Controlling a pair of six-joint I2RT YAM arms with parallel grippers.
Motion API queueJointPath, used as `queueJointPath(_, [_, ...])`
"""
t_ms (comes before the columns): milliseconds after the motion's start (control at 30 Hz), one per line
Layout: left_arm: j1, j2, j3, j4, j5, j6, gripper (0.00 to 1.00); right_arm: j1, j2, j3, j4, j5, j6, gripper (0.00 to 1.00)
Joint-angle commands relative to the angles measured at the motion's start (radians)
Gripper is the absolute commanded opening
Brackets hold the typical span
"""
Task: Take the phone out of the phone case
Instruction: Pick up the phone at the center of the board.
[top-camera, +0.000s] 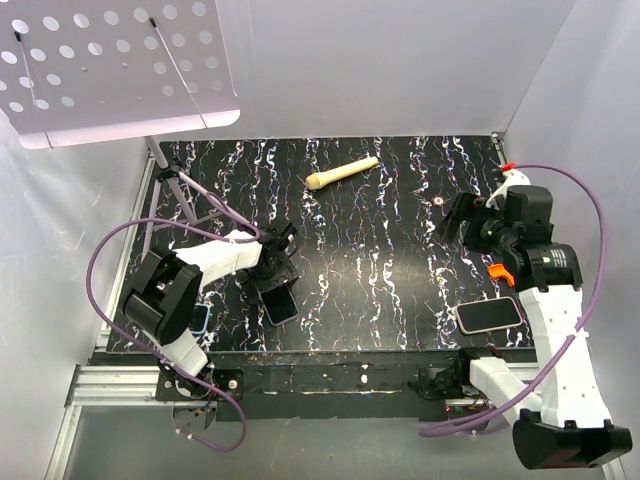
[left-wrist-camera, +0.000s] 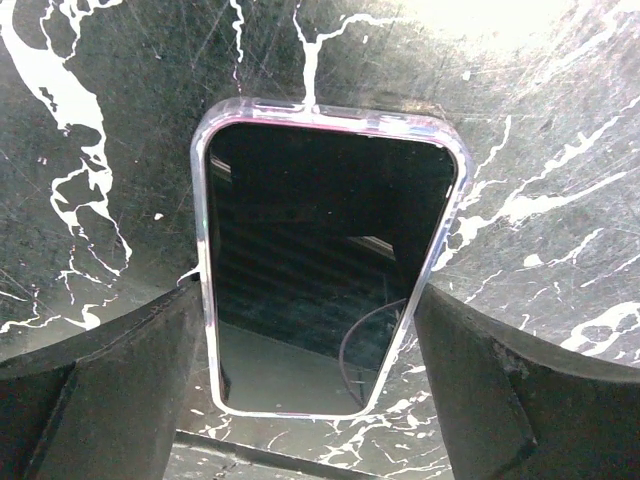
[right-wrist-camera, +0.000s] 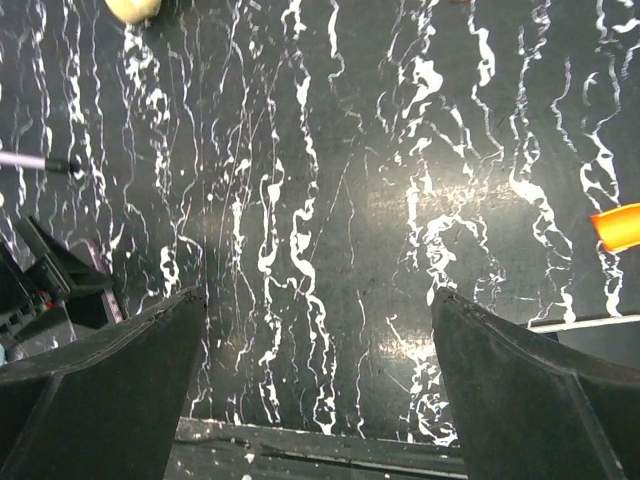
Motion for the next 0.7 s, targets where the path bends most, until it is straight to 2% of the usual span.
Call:
queueJointPath(0, [-0.013, 0.063, -0.07, -0.007, -0.024, -0.023, 0.8, 0.119, 0.016, 0.014, -0.013, 0.076, -0.001, 1.0])
queueJointPath(100, [-0.033, 0.068, -0.07, -0.01, -0.068, -0.006, 0.78, 0.228, 0.048, 0.023, -0.032, 0.205, 0.021, 1.0])
queueJointPath(233, [-0.07, 0.046, -0.066, -0.022, -0.126, 0.006, 0.74, 0.346, 0.096, 0.029, -0.046, 0.294, 0.039, 1.0])
queueJointPath(300, [-0.07, 0.045, -0.07, -0.019, -0.126, 0.012, 0.65, 0.388, 0.104, 0.025, -0.041, 0.32, 0.049, 1.0])
queueJointPath(367, [-0.07, 0.035, -0.073, -0.004, -0.113, 0.035, 0.51, 0.42, 0.092, 0.009, -0.02, 0.336, 0.064, 1.0])
queueJointPath(433, [-0.07, 0.005, -0.076, 0.027, -0.079, 0.066, 0.4, 0.428, 0.075, -0.018, 0.002, 0.337, 0.105, 1.0])
queueJointPath(633, [-0.07, -0.139, -0.06, 0.105, 0.059, 0.08, 0.2, 0.427, 0.021, -0.139, 0.134, 0.185, 0.121, 1.0])
queueJointPath(667, [-0.072, -0.162, -0.05, 0.11, 0.076, 0.066, 0.08, 0.427, 0.029, -0.149, 0.135, 0.175, 0.116, 1.0])
